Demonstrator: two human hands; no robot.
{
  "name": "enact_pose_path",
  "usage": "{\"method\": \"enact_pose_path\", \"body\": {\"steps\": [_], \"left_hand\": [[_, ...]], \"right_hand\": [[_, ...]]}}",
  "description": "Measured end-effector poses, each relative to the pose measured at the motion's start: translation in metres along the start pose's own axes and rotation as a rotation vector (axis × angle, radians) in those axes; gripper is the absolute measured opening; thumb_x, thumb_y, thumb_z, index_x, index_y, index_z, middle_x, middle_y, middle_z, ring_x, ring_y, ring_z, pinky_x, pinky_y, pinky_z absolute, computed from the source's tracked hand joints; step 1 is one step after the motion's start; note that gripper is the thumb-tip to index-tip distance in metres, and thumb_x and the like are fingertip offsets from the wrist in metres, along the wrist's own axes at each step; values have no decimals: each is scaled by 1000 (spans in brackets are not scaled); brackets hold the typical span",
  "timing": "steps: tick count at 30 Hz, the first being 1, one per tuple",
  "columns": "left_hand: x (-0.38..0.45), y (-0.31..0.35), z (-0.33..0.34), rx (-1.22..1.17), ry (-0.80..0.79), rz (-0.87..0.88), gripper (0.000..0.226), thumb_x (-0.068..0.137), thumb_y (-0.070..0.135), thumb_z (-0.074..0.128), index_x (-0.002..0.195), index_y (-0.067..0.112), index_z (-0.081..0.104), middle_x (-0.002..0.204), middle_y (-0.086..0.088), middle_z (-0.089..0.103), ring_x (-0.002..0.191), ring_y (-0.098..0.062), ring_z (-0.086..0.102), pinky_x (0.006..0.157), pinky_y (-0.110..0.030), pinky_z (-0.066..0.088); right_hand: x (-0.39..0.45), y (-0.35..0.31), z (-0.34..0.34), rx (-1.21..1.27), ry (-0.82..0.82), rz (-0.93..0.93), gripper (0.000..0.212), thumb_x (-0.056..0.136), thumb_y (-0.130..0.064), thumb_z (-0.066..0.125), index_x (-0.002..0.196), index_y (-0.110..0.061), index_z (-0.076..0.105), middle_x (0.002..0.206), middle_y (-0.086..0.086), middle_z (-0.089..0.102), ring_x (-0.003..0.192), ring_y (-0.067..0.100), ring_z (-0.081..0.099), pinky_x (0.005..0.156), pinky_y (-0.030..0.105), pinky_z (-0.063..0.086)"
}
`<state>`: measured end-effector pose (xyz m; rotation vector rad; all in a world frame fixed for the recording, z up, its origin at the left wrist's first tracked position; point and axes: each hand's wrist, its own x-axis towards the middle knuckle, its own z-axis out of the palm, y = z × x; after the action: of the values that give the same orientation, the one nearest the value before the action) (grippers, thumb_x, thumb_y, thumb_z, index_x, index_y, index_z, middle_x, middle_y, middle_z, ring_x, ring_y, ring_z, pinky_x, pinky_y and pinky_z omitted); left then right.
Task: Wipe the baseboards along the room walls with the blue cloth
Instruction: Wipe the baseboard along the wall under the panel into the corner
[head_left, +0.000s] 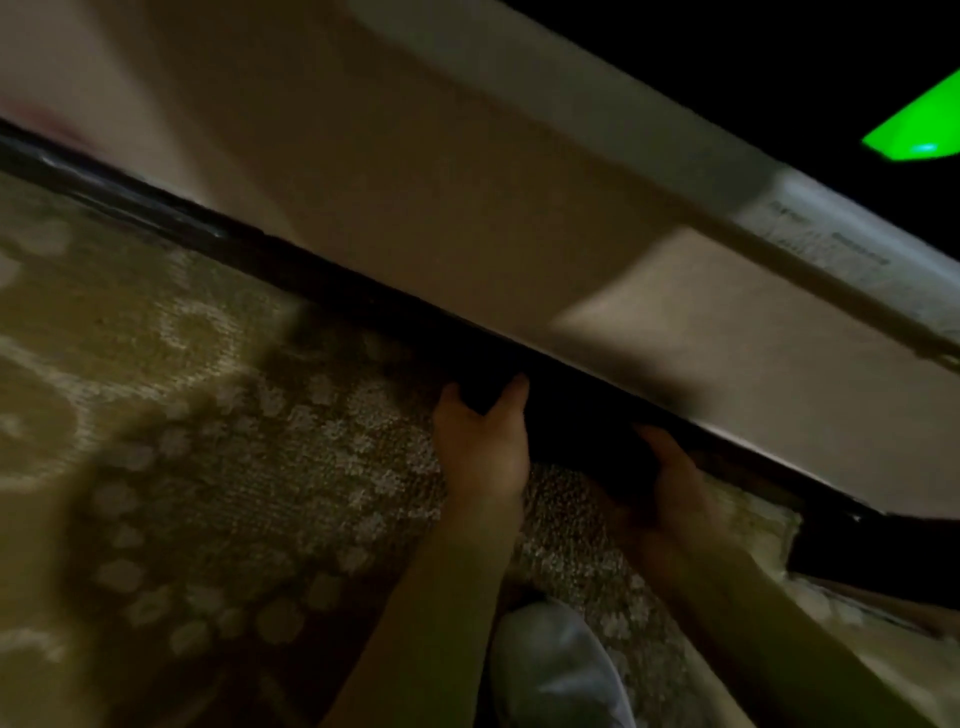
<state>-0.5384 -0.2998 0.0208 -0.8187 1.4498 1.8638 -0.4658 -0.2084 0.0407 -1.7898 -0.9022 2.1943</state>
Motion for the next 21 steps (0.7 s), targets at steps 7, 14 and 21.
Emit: {"method": "enact_pose_path", "body": {"steps": [7,14,21], "left_hand": [[40,55,-48,-147,220,186,44,92,17,71,131,12,51,89,15,51,85,-9,59,76,-23,52],[39,34,-49,-35,-1,113,56,84,16,77,135,15,54,122,-2,66,104,-20,66,94,-39,56],[7,26,-90,-101,-200,8,31,88,10,71,114,26,63,118,-5,68,106,-26,66,100,-49,52]], "right_hand": [[8,44,85,-40,-76,71,32,93,-16,63,125,-9,62,116,13,69,93,24,67,51,28,55],[16,37,46,39,-137,-60,39,92,-18,59,130,-8,62,121,15,70,101,26,69,72,34,58],[-12,45,29,-18,-228,-69,37,94,-18,56,130,-11,59,123,14,67,103,29,65,86,39,52]]}}
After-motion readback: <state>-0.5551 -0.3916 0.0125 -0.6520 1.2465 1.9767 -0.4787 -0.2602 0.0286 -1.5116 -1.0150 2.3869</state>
